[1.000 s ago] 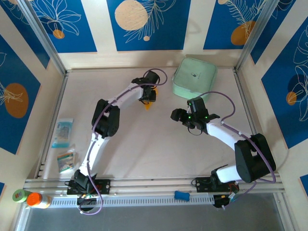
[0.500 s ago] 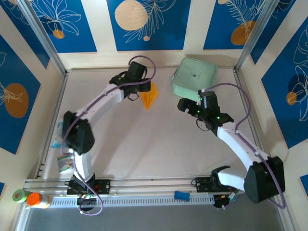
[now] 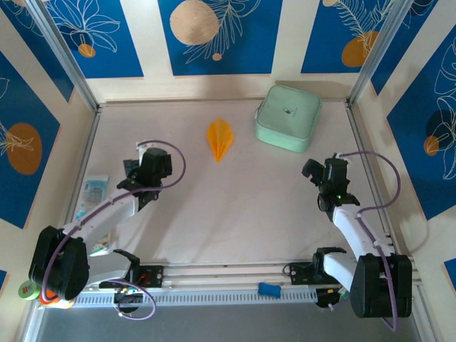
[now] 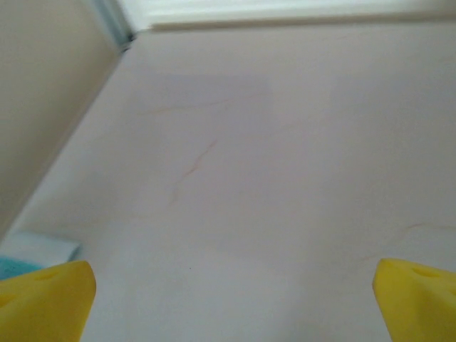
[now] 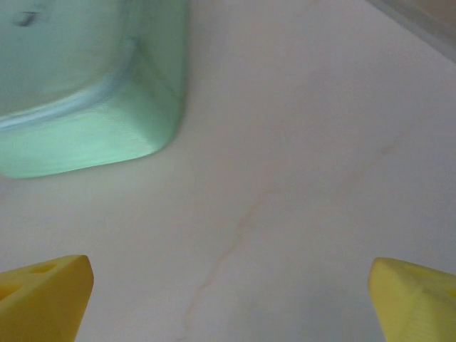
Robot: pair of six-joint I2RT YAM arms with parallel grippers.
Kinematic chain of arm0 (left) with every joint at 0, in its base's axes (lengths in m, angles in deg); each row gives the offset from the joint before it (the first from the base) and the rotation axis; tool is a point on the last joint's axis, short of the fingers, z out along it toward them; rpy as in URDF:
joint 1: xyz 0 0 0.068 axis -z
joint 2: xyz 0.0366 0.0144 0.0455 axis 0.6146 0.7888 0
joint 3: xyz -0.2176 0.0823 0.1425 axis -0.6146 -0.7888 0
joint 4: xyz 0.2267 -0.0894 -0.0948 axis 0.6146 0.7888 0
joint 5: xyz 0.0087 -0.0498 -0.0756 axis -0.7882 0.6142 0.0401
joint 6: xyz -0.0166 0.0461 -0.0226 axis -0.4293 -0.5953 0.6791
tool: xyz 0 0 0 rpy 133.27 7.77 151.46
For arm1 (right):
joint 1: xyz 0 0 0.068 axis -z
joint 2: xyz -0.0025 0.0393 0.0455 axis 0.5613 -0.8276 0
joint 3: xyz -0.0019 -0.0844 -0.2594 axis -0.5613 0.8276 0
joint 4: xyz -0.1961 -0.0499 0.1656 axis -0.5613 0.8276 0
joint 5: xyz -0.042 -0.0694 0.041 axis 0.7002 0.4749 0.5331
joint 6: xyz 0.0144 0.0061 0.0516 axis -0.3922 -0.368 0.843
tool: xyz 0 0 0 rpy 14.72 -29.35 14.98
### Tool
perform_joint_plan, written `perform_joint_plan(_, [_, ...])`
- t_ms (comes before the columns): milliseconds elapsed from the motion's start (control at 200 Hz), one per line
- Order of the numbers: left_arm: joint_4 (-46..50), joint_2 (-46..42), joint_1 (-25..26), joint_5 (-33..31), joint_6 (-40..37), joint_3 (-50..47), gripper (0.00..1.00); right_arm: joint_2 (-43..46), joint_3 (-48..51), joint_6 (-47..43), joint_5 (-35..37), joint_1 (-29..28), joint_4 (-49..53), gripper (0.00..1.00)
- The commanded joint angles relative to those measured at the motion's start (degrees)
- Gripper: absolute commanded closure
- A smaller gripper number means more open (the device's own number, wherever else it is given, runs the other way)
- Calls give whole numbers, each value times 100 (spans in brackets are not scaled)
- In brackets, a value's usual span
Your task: Fold a paper plane with a square sheet of paper (pick it up from the middle)
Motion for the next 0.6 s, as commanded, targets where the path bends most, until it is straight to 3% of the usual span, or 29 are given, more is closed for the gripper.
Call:
perform_joint_plan(0, [-1411,-223,-277,-499,-795,-520,1,29,466,-309,236,242,-1581,1])
perform_joint_plan(135, [-2680,165,-753,-134,-1195,-1080,0,-461,711,-673,6,461,-2597,1])
perform_joint_plan(435, [-4919,957,-1242,1842,-2052,-1748,1,-1596,533,-1480,-1367,346,-3755,1])
perform_joint_plan(590, [-5659,1252,-1535,2656,-1922,-2088,1,-2183,460,-1720,-1890,191,-4328,1])
